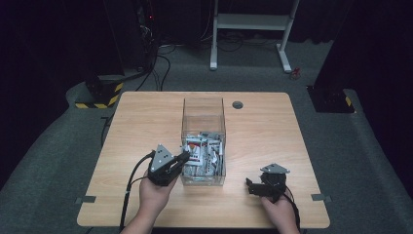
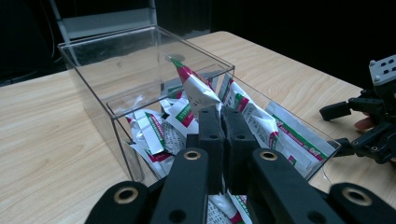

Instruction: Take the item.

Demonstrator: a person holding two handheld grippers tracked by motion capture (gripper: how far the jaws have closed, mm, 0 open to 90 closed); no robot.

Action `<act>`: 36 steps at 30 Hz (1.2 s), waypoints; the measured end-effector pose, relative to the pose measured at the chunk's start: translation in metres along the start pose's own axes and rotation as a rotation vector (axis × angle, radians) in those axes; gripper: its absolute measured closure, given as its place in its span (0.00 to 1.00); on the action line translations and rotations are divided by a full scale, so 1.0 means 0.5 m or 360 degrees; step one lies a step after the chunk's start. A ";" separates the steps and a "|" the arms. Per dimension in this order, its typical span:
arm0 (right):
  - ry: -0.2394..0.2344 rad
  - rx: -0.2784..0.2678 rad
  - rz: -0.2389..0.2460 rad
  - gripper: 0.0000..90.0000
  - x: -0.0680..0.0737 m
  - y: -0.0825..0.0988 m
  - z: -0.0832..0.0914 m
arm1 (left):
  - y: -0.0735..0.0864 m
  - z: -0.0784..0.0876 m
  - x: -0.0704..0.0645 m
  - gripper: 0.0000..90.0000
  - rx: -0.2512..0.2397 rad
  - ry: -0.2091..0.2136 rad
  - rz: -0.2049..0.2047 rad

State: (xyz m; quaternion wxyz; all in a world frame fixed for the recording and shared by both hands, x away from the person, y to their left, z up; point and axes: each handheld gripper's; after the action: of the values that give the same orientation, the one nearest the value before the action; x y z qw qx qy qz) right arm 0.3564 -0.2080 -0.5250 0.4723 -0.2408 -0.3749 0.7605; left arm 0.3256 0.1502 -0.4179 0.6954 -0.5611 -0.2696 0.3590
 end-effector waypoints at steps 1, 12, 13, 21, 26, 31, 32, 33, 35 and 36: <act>0.0000 0.0000 0.0000 0.09 0.000 0.000 0.000 | -0.001 0.002 0.001 0.98 -0.0006 -0.0003 -0.0001; 0.0000 -0.0001 0.0001 0.09 0.000 0.000 0.000 | -0.012 0.019 0.013 0.98 -0.0033 -0.0027 -0.0007; 0.0000 -0.0001 0.0000 0.09 0.000 0.000 0.000 | -0.013 0.021 0.015 0.98 -0.0034 -0.0031 -0.0008; 0.0000 -0.0001 0.0001 0.09 0.000 0.000 0.000 | -0.016 0.035 0.031 0.98 -0.0040 -0.0063 -0.0014; 0.0000 -0.0001 0.0001 0.09 0.000 0.000 0.000 | -0.017 0.045 0.042 0.98 -0.0040 -0.0084 -0.0013; 0.0000 -0.0001 0.0001 0.09 0.000 0.000 0.000 | -0.019 0.055 0.054 0.98 -0.0045 -0.0107 -0.0008; 0.0000 -0.0001 0.0001 0.09 0.000 0.000 0.000 | -0.019 0.057 0.057 0.98 -0.0047 -0.0113 -0.0007; 0.0000 -0.0001 0.0001 0.09 0.000 0.000 0.000 | -0.020 0.061 0.063 0.98 -0.0048 -0.0125 -0.0007; 0.0000 -0.0001 0.0001 0.09 0.000 0.000 0.000 | -0.020 0.063 0.065 0.98 -0.0049 -0.0130 -0.0005; 0.0000 -0.0001 0.0001 0.09 0.000 0.000 0.000 | -0.020 0.066 0.070 0.98 -0.0049 -0.0139 -0.0004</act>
State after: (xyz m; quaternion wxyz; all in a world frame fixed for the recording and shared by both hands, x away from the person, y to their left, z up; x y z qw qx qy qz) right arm 0.3564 -0.2080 -0.5250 0.4720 -0.2411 -0.3750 0.7606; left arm 0.3228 0.1964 -0.4018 0.6748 -0.5552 -0.3058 0.3781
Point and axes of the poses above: each handheld gripper's, and its own axes: z roughly backward along the jaws, y roughly out of its underside, x roughly to its left, and after that the axes turned 9 degrees about -x, right-handed
